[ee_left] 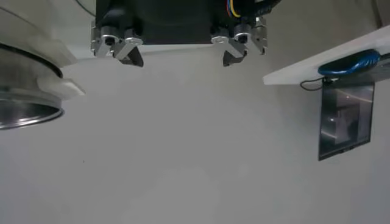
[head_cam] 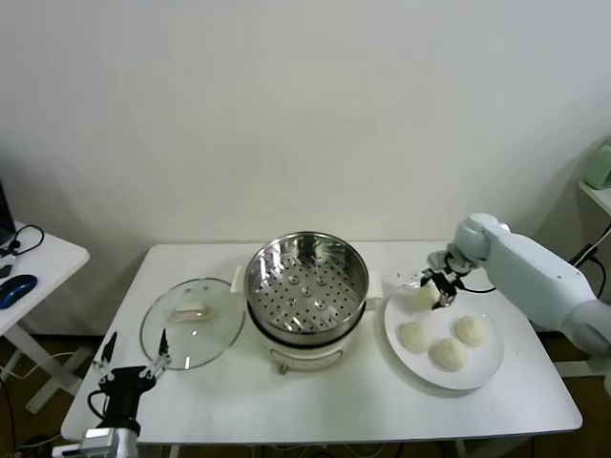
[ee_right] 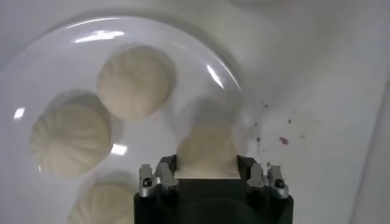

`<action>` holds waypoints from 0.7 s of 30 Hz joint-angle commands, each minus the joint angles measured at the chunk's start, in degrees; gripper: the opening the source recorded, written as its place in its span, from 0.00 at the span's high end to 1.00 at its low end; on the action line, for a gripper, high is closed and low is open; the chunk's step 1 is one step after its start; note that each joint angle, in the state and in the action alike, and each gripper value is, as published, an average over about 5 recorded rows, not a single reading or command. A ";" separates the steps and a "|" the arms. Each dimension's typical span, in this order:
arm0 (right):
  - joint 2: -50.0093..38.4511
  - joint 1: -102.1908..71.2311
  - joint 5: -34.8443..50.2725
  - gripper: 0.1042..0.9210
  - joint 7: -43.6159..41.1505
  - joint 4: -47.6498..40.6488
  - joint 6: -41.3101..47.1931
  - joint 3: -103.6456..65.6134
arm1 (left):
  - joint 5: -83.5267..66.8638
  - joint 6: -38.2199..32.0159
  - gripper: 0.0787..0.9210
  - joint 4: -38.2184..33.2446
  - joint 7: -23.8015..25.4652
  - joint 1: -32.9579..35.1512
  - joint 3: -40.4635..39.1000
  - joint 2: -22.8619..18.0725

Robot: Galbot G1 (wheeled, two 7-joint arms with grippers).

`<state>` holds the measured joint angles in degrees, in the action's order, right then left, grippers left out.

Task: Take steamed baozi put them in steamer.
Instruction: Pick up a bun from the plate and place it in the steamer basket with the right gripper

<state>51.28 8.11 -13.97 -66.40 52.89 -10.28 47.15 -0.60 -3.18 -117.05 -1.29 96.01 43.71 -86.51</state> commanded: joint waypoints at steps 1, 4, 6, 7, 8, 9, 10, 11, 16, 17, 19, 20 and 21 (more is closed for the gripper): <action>-1.54 8.99 0.10 0.33 -0.46 6.82 -3.68 4.37 | 0.25 -0.09 0.12 -0.22 0.21 0.21 -0.07 0.21; -1.11 14.03 -2.81 0.33 -1.31 10.05 -9.46 5.53 | 0.61 -0.06 0.12 -0.46 0.46 0.43 -0.14 0.37; -0.47 17.01 -5.08 0.33 -1.65 11.96 -13.29 6.01 | 0.81 -0.04 0.12 -0.63 0.52 0.51 -0.18 0.45; -0.06 18.30 -6.15 0.33 -1.72 12.75 -14.87 6.18 | 0.86 -0.03 0.12 -0.73 0.54 0.55 -0.20 0.47; 0.45 19.48 -7.12 0.33 -1.76 13.47 -16.29 6.32 | 0.90 -0.02 0.12 -0.84 0.55 0.58 -0.24 0.49; 0.95 20.50 -7.96 0.33 -1.82 14.15 -17.49 6.43 | 0.94 0.00 0.12 -0.95 0.56 0.62 -0.29 0.50; 1.46 21.41 -8.47 0.33 -1.88 14.83 -18.07 6.59 | 1.02 0.00 0.12 -1.03 0.58 0.66 -0.35 0.50; 2.06 22.32 -8.80 0.33 -1.94 15.69 -18.52 6.80 | 1.15 0.01 0.12 -1.11 0.59 0.71 -0.42 0.47; 5.84 24.33 -10.04 0.33 -1.91 20.06 -19.80 7.32 | 1.66 -0.04 0.12 -1.53 0.58 1.14 -0.56 0.19; 6.87 24.23 -10.30 0.33 -1.86 20.90 -19.95 7.29 | 1.69 -0.05 0.12 -1.65 0.58 1.28 -0.53 0.15; 8.89 23.79 -10.62 0.33 -1.77 22.44 -19.97 7.28 | 1.71 -0.09 0.12 -1.86 0.56 1.55 -0.41 0.11; 9.85 23.46 -10.88 0.33 -1.73 22.99 -19.90 7.31 | 1.70 -0.11 0.12 -1.94 0.55 1.69 -0.34 0.12; 11.01 22.99 -11.41 0.33 -1.70 23.42 -19.87 7.32 | 1.69 -0.14 0.12 -2.02 0.54 1.79 -0.28 0.12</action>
<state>58.44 27.03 -23.37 -67.81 70.87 -26.72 53.50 0.91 -3.27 -118.99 -0.76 97.66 43.42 -86.31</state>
